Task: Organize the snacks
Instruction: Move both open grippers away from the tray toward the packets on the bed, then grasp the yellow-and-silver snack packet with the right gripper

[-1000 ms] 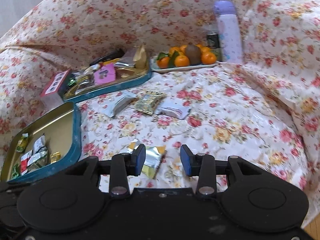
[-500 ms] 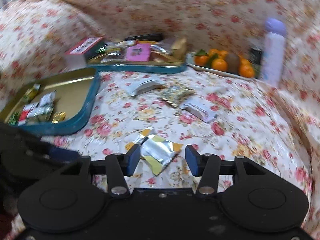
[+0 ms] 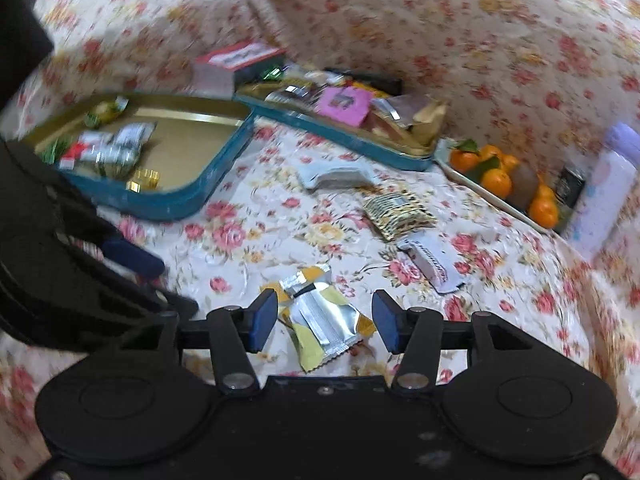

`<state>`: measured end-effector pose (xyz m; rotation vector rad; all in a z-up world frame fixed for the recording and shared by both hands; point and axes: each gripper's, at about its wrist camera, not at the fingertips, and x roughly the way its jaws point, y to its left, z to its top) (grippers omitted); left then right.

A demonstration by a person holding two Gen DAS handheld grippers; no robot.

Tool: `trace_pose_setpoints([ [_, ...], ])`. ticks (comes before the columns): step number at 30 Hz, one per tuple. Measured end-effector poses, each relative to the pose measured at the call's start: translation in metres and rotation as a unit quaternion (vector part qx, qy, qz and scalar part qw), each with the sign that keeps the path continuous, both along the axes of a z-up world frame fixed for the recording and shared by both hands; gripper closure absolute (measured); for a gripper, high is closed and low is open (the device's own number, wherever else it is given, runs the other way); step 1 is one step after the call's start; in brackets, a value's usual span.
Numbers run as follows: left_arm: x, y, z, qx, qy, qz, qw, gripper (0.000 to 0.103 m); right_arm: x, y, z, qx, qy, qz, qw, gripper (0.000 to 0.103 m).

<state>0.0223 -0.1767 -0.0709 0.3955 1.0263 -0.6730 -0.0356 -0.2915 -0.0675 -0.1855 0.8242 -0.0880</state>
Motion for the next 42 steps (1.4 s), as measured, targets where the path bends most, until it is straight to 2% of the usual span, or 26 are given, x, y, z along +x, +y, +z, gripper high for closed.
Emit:
trace_pose_setpoints([
  [4,0.0,-0.001,0.0,0.001,0.0,-0.001,1.0,0.056,0.008,-0.002,-0.01,-0.011,0.019,0.028,0.999,0.049],
  [9,0.0,-0.003,0.0,0.008,-0.005,-0.011,0.9999,0.056,0.016,-0.007,-0.02,0.002,0.029,0.036,0.999,0.049],
  [11,0.0,-0.002,0.001,0.007,-0.006,-0.014,0.9999,0.056,0.017,-0.011,-0.023,0.016,0.025,0.029,0.999,0.053],
  [13,0.001,-0.002,0.001,0.007,-0.006,-0.016,0.9998,0.056,0.018,-0.018,-0.023,0.043,0.023,0.012,0.999,0.061],
  [15,0.001,-0.003,0.001,0.01,-0.005,-0.015,0.9998,0.056,0.017,-0.025,-0.023,0.059,0.016,-0.018,0.998,0.061],
  [19,0.0,-0.005,0.002,0.015,-0.009,-0.018,0.9997,0.056,0.012,-0.037,-0.023,0.055,-0.002,-0.089,0.994,0.062],
  [23,0.001,-0.006,0.006,0.013,-0.009,-0.021,0.9997,0.056,0.008,-0.052,-0.025,0.067,-0.019,-0.188,0.98,0.063],
  [26,0.005,-0.008,0.022,-0.006,-0.028,-0.026,0.9992,0.056,0.007,-0.056,-0.026,0.08,-0.029,-0.22,0.972,0.063],
  [30,0.017,-0.024,0.048,-0.019,-0.079,-0.039,0.996,0.056,0.004,-0.054,-0.029,0.076,-0.042,-0.233,0.969,0.063],
  [33,0.035,-0.041,0.059,-0.028,-0.089,-0.046,0.9946,0.056,0.003,-0.052,-0.029,0.08,-0.045,-0.238,0.967,0.062],
  [42,0.075,-0.084,0.053,-0.01,-0.119,-0.094,0.9884,0.056,0.002,-0.049,-0.03,0.082,-0.051,-0.242,0.965,0.062],
])
